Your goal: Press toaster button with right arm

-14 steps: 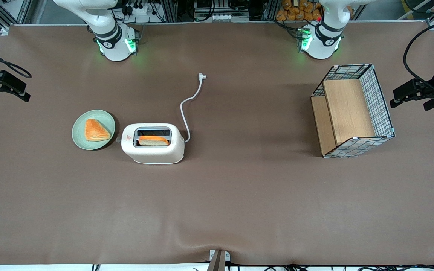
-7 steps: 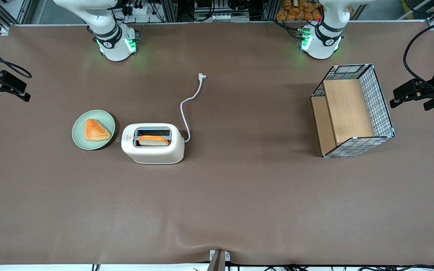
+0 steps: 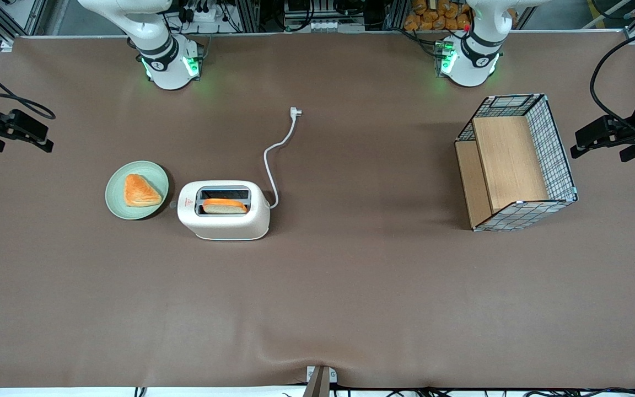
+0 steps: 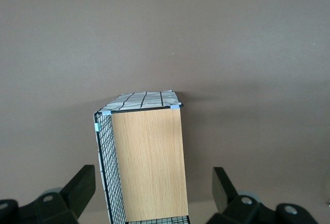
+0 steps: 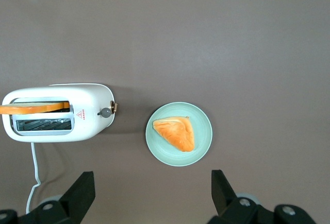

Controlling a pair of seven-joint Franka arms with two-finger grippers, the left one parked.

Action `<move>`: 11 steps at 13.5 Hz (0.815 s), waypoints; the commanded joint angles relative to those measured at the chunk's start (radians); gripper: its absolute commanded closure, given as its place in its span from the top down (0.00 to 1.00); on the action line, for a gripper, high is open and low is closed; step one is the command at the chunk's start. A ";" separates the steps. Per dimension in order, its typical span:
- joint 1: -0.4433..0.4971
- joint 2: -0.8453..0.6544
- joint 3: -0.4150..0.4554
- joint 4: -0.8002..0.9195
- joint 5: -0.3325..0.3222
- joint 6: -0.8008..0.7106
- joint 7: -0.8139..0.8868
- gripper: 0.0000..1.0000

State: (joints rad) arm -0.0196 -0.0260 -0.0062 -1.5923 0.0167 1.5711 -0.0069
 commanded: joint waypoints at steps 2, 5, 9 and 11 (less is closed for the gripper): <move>0.010 0.017 0.000 0.020 -0.014 0.015 0.008 1.00; 0.017 0.109 0.000 0.018 -0.014 0.049 0.007 1.00; 0.018 0.158 0.002 -0.030 0.101 0.047 0.016 0.98; 0.015 0.156 0.000 -0.090 0.186 0.058 0.024 0.48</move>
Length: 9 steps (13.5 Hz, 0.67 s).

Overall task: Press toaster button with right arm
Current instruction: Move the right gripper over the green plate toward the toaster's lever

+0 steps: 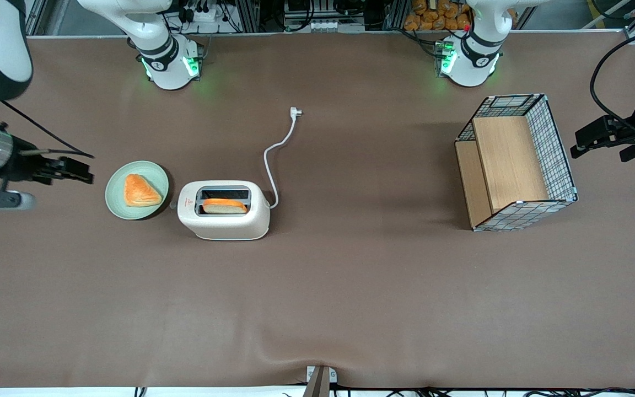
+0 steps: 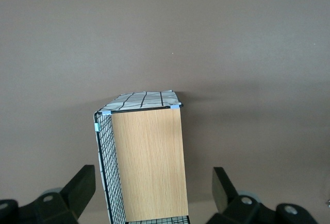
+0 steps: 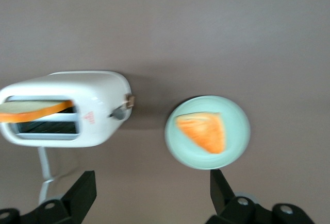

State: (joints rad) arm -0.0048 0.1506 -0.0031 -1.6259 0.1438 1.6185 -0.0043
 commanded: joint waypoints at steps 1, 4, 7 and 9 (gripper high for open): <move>0.003 -0.019 -0.003 -0.081 0.060 0.024 0.021 0.24; 0.006 -0.029 -0.001 -0.192 0.114 0.050 0.021 0.00; 0.006 -0.063 -0.001 -0.325 0.184 0.151 0.021 0.00; 0.009 -0.078 0.000 -0.425 0.238 0.262 0.018 0.00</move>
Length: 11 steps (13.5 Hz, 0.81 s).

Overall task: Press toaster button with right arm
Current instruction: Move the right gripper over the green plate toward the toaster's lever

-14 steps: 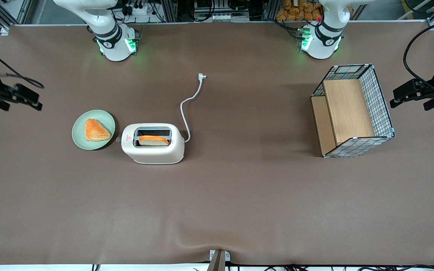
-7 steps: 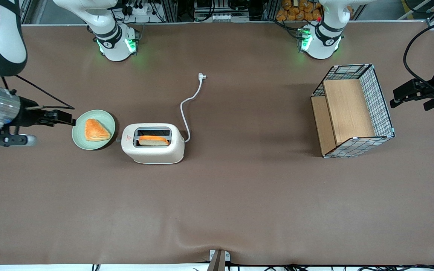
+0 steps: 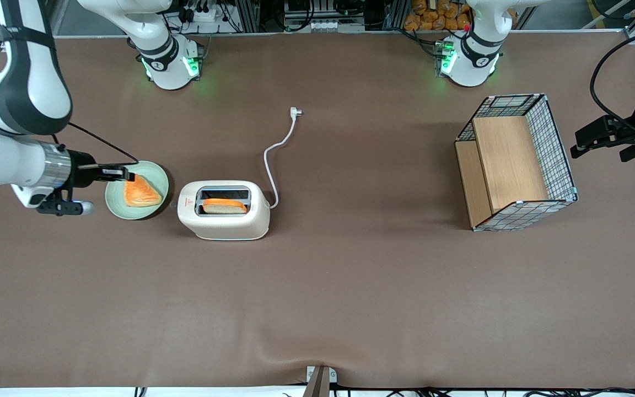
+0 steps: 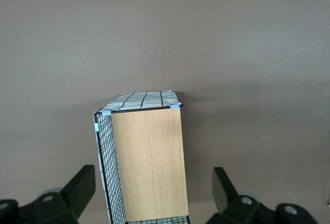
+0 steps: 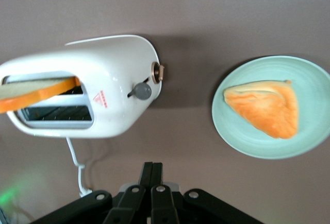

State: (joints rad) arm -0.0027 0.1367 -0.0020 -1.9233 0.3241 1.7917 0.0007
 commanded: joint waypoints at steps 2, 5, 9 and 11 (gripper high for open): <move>0.004 -0.060 -0.003 -0.193 0.182 0.155 -0.027 0.00; 0.004 -0.051 -0.003 -0.270 0.229 0.251 -0.119 0.00; -0.002 0.000 -0.003 -0.264 0.309 0.294 -0.227 0.00; 0.001 0.018 -0.004 -0.238 0.325 0.305 -0.243 0.00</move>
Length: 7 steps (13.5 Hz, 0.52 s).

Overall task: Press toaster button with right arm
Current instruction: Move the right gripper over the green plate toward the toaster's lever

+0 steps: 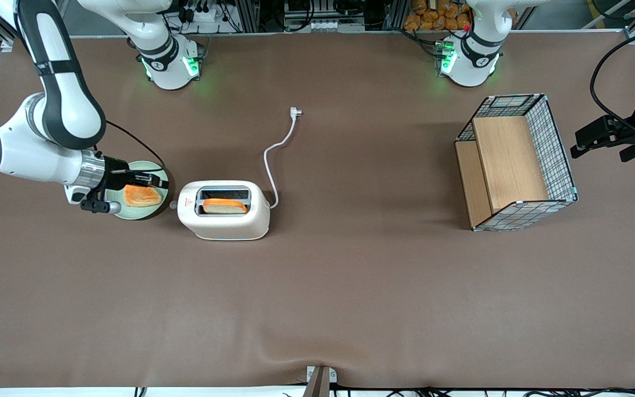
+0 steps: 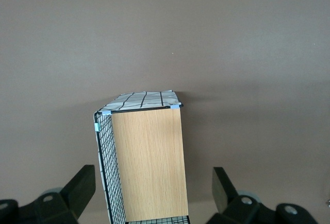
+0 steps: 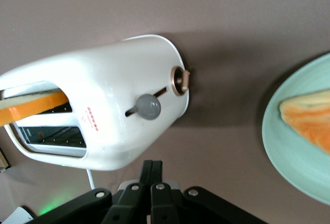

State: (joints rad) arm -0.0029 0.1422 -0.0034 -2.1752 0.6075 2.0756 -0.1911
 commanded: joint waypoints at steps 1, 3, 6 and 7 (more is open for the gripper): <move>0.003 0.025 -0.003 0.032 0.041 0.021 -0.051 0.00; -0.005 0.062 -0.004 0.075 0.041 0.021 -0.051 0.00; 0.001 0.082 -0.004 0.100 0.041 0.029 -0.047 0.00; 0.000 0.097 -0.004 0.106 0.041 0.035 -0.047 0.00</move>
State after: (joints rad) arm -0.0033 0.1991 -0.0066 -2.0994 0.6152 2.0944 -0.2054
